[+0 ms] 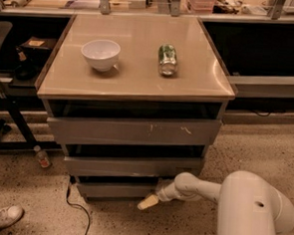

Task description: Open bottom drawer

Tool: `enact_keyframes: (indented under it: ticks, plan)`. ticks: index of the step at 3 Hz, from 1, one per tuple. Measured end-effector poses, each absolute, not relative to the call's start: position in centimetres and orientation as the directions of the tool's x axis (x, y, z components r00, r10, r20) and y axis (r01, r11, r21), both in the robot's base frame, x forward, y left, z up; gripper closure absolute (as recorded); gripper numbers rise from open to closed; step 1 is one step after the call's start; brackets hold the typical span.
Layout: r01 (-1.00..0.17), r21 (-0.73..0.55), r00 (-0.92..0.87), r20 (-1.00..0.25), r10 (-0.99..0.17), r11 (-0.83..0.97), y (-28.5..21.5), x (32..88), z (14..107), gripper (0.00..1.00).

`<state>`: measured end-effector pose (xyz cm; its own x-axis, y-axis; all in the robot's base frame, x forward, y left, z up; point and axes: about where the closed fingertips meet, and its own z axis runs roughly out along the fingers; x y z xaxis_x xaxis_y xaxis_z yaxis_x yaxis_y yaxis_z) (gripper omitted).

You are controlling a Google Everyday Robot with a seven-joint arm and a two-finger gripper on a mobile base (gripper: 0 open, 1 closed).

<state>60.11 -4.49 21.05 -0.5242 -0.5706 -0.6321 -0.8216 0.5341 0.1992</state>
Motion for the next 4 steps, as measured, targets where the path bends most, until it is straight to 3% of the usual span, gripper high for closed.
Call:
enact_keyframes:
  ticks: [2, 4]
  plan:
    - [-0.821, 0.235, -0.541, -0.613, -0.576, 0.521, -3.5, 59.2, 20.0, 0.00]
    - [-0.769, 0.322, -0.619, -0.589, -0.519, 0.551, -4.4, 54.1, 21.1, 0.00]
